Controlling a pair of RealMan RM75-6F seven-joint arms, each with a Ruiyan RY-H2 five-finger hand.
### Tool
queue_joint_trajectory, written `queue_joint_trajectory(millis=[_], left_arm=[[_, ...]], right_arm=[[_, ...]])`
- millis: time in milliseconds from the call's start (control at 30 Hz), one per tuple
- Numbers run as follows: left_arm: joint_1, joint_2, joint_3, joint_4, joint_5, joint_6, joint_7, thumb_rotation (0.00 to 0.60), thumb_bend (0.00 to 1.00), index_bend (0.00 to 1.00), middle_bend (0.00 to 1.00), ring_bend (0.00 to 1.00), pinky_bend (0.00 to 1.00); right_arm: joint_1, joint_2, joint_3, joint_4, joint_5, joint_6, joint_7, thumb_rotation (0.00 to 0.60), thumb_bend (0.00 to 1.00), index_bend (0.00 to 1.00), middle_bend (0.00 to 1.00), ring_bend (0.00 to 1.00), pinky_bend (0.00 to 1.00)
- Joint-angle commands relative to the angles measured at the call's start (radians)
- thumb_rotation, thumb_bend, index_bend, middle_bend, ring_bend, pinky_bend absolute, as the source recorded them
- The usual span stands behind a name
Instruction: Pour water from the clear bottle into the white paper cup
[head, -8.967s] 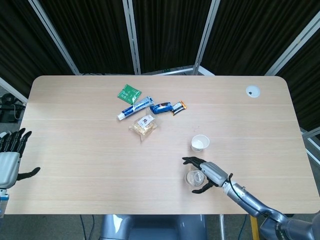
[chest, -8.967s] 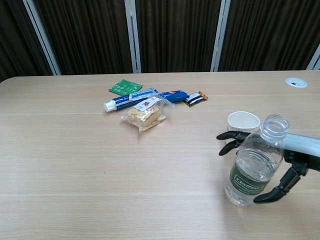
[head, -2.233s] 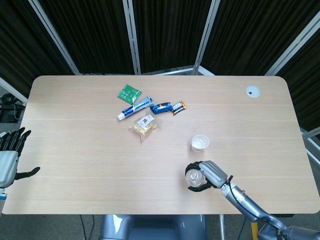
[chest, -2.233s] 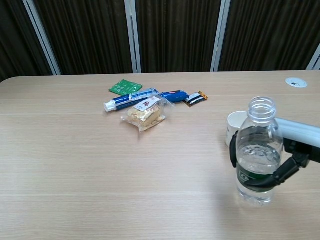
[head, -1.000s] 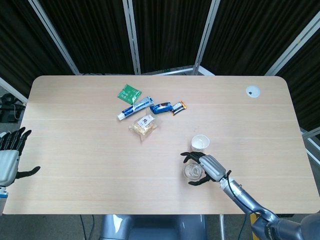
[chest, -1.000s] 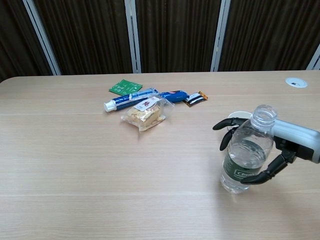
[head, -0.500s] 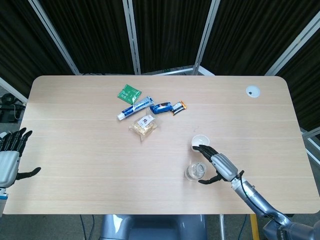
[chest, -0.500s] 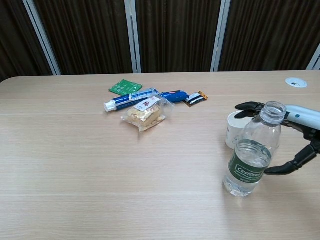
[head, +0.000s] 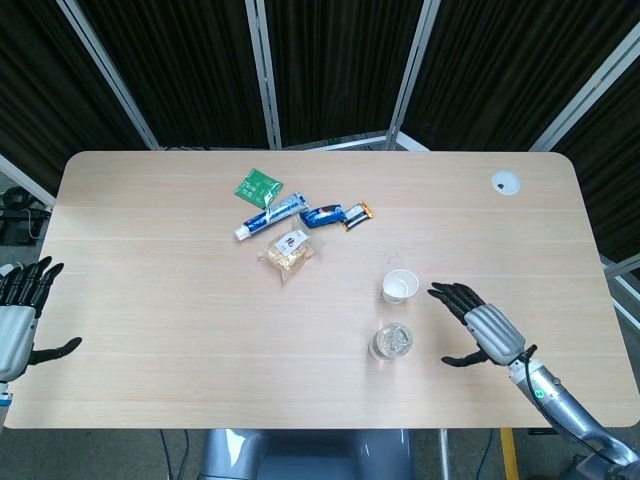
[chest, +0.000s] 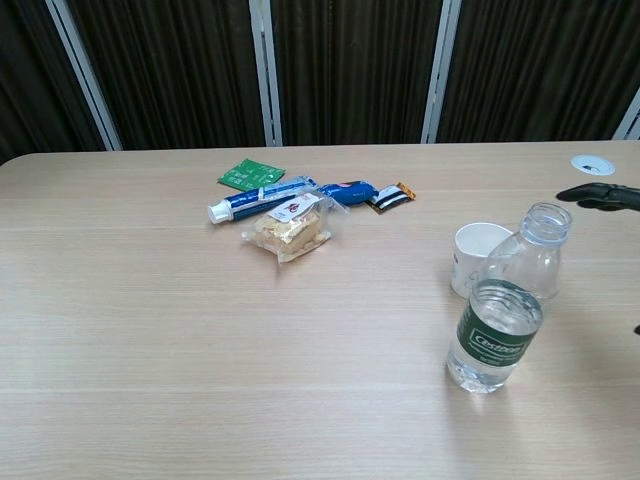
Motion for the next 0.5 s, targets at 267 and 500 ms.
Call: queue_joint_trajectory(millis=[267, 500], left_arm=[[0.007, -0.008, 0.003, 0.005, 0.02, 0.022, 0.012, 0.6, 0.0, 0.0, 0.0, 0.0, 0.0], [0.007, -0.02, 0.007, 0.016, 0.034, 0.024, 0.024, 0.6, 0.0, 0.0, 0.0, 0.0, 0.0]], right_arm=[[-0.159, 0.057, 0.115, 0.002, 0.145, 0.21, -0.226, 0.6, 0.0, 0.0, 0.0, 0.0, 0.0], [-0.224, 0.108, 0.17, -0.2, 0.183, 0.33, -0.438, 0.6, 0.0, 0.0, 0.0, 0.0, 0.0]])
